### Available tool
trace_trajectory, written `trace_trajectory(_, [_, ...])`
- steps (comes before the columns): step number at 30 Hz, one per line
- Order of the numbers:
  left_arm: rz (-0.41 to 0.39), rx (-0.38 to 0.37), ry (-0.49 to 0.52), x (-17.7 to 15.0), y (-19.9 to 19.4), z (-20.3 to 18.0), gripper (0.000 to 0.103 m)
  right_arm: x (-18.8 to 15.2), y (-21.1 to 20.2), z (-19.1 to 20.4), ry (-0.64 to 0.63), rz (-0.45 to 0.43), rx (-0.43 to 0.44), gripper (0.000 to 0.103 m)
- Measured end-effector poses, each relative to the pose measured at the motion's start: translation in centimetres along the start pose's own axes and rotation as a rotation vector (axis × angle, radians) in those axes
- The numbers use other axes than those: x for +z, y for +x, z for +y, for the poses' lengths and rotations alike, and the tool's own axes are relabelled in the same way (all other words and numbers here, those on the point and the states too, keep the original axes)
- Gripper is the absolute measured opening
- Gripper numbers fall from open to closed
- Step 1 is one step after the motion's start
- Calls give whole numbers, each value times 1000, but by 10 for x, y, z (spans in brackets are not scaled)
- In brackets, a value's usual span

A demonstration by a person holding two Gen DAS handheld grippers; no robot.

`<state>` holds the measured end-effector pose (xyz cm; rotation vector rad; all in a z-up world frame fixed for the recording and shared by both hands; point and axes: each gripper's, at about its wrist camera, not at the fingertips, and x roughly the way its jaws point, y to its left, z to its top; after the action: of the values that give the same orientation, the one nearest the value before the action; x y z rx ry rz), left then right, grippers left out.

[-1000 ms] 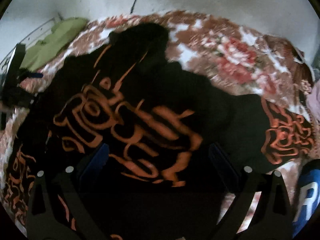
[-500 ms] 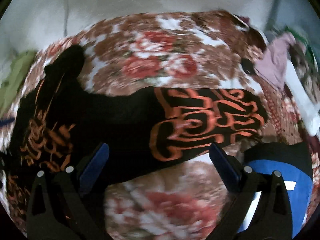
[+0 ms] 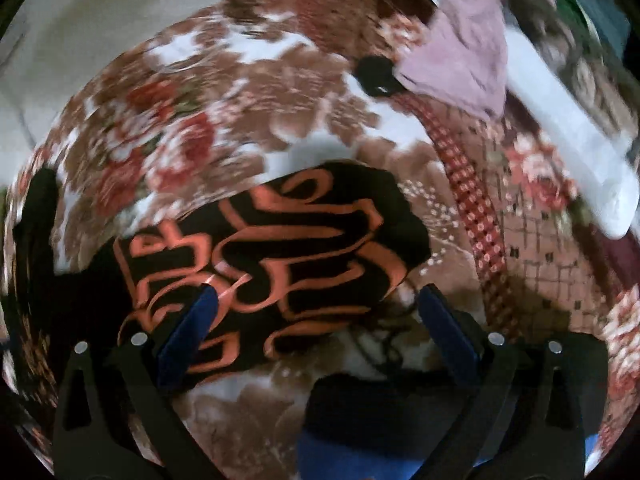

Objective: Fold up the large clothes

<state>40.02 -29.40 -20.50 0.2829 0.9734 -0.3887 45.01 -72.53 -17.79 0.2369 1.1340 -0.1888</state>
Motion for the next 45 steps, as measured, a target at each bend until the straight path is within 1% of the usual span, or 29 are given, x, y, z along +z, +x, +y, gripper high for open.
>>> trace_trajectory(1, [-9,-6,-4,3,3,-4,98,3,4,-6,25,10,16,98])
trace_trajectory(3, [-17,-18,-9,8,8,-10,98,11,21,-23,88,60,64,98])
trace_trajectory(6, [-21,-26,-14,9,15,-15,98,15,34,-38,158,81,122,98])
trace_trajectory(10, [-15,-34,-43,1,19,-13,98,20,51,-57,242,95,170,98])
trace_trajectory(13, [-16,-21,-68,-8,18,-8,98,18,66,-68,301,129,209,98])
trace_trajectory(15, [-24,-6,-97,-14,16,-1,98,16,71,-67,306,145,243,95])
trace_trajectory(16, [-28,7,-117,-18,16,3,98,15,74,-64,298,157,255,91])
trace_trajectory(17, [-27,22,-133,-21,16,7,98,15,76,-61,289,163,256,90])
trace_trajectory(18, [-18,46,-145,-24,18,9,98,14,78,-58,276,168,249,90])
trace_trajectory(19, [9,104,-141,-28,23,11,98,14,80,-56,263,173,239,90])
trace_trajectory(21, [32,179,-142,-33,28,14,98,15,84,-52,234,181,217,84])
trace_trajectory(22, [24,188,-160,-34,27,16,98,16,83,-50,225,178,209,77])
trace_trajectory(23, [17,193,-185,-36,26,18,98,16,82,-49,224,170,205,65])
trace_trajectory(24, [12,191,-206,-37,26,19,98,16,80,-50,222,163,207,55])
trace_trajectory(25, [5,191,-219,-39,25,20,98,15,79,-49,215,159,206,33])
trace_trajectory(26, [-6,193,-234,-40,24,19,98,14,77,-48,206,157,200,20])
trace_trajectory(27, [-12,197,-240,-40,23,18,98,13,76,-45,185,151,194,20])
trace_trajectory(29, [-33,206,-271,-42,17,19,98,10,71,-38,129,136,185,15])
trace_trajectory(30, [-47,206,-296,-43,12,22,98,8,68,-36,115,129,187,14])
trace_trajectory(33, [-60,194,-342,-47,0,25,98,5,57,-31,115,105,199,11])
trace_trajectory(36, [-67,189,-312,-52,-9,28,98,2,42,-28,137,89,227,11])
trace_trajectory(39, [-69,198,-258,-54,-9,27,98,2,21,-16,103,46,243,10])
trace_trajectory(40, [-64,201,-235,-55,-5,27,98,2,11,-9,83,21,254,10])
trace_trajectory(42, [-38,209,-207,-59,7,25,98,1,-3,-1,86,-7,286,10])
trace_trajectory(45, [5,214,-210,-63,26,24,98,-2,-25,14,97,-45,350,10])
